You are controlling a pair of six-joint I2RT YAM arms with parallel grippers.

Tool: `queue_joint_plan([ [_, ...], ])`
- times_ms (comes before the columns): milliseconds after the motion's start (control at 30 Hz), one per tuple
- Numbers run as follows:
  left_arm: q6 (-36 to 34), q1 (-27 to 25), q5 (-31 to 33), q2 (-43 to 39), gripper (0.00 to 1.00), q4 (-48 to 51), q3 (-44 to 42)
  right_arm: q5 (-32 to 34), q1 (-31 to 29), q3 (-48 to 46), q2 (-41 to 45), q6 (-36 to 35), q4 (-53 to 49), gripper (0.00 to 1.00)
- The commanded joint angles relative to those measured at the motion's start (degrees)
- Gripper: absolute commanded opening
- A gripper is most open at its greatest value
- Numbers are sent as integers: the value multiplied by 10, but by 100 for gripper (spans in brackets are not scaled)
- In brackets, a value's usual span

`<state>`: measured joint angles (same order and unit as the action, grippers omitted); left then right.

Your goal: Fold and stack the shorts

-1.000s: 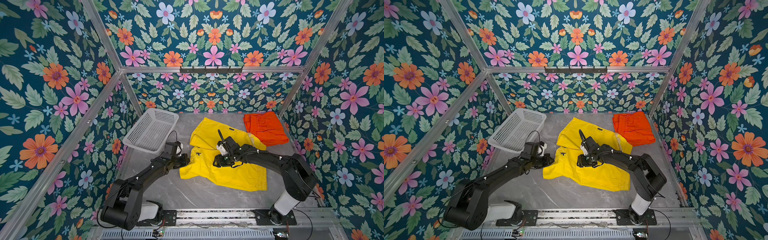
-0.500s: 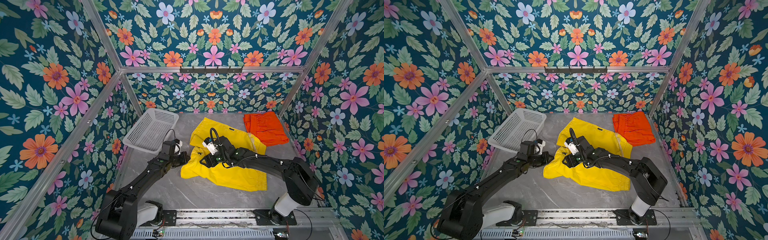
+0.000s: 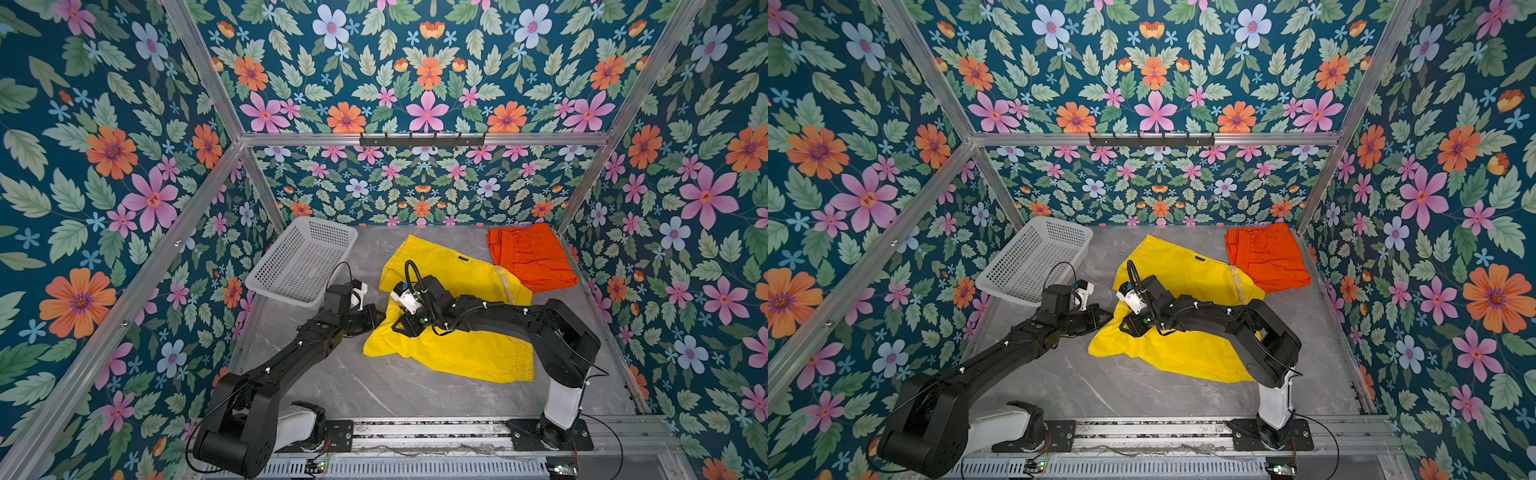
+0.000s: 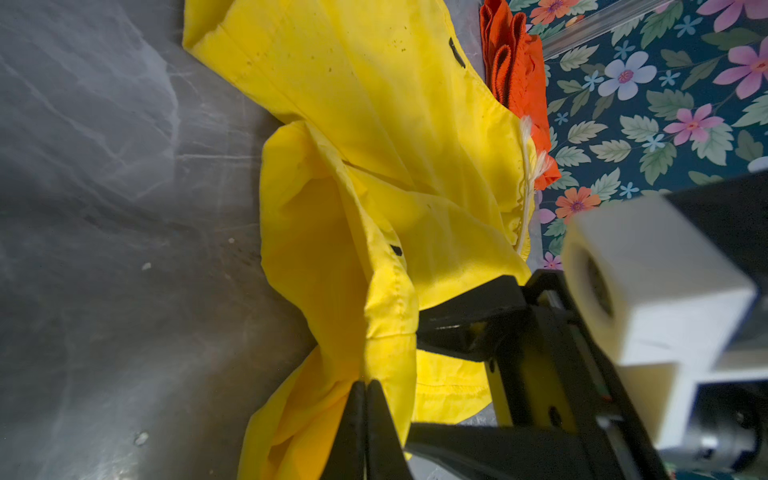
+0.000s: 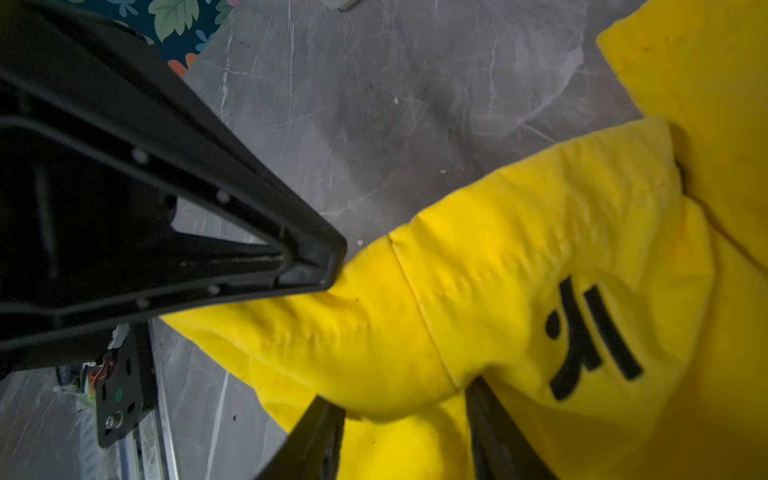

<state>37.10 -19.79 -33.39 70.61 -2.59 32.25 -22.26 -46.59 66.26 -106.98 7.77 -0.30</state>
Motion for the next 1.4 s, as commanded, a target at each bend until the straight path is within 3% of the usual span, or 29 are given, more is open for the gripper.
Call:
queue_joint_plan([
  [0,7,1,-9,-6,0,-22,-2,1,-1,-11,6,-13,46,19],
  [133,3,4,3,-19,4,-14,1,-1,-1,-24,6,-22,55,1],
  [267,3,22,-1,-29,48,-11,-3,-1,-1,-34,5,-20,65,0],
  [433,1,28,-33,-18,53,-40,-14,-4,-1,-38,7,-20,69,0],
  [600,24,28,-89,5,52,-116,-20,-2,-1,-40,10,-17,70,0],
  [1133,12,14,-96,85,37,-138,-5,-2,-1,-46,20,-13,76,0],
  [1200,13,11,-98,91,30,-146,0,-2,-1,-46,21,-11,76,0],
  [1267,14,10,-99,90,13,-149,5,0,-1,-48,23,-10,76,1],
  [1300,10,11,-99,88,5,-145,8,4,0,-50,27,-4,74,5],
  [1367,-9,10,-90,77,0,-114,22,15,9,-58,48,22,64,24],
])
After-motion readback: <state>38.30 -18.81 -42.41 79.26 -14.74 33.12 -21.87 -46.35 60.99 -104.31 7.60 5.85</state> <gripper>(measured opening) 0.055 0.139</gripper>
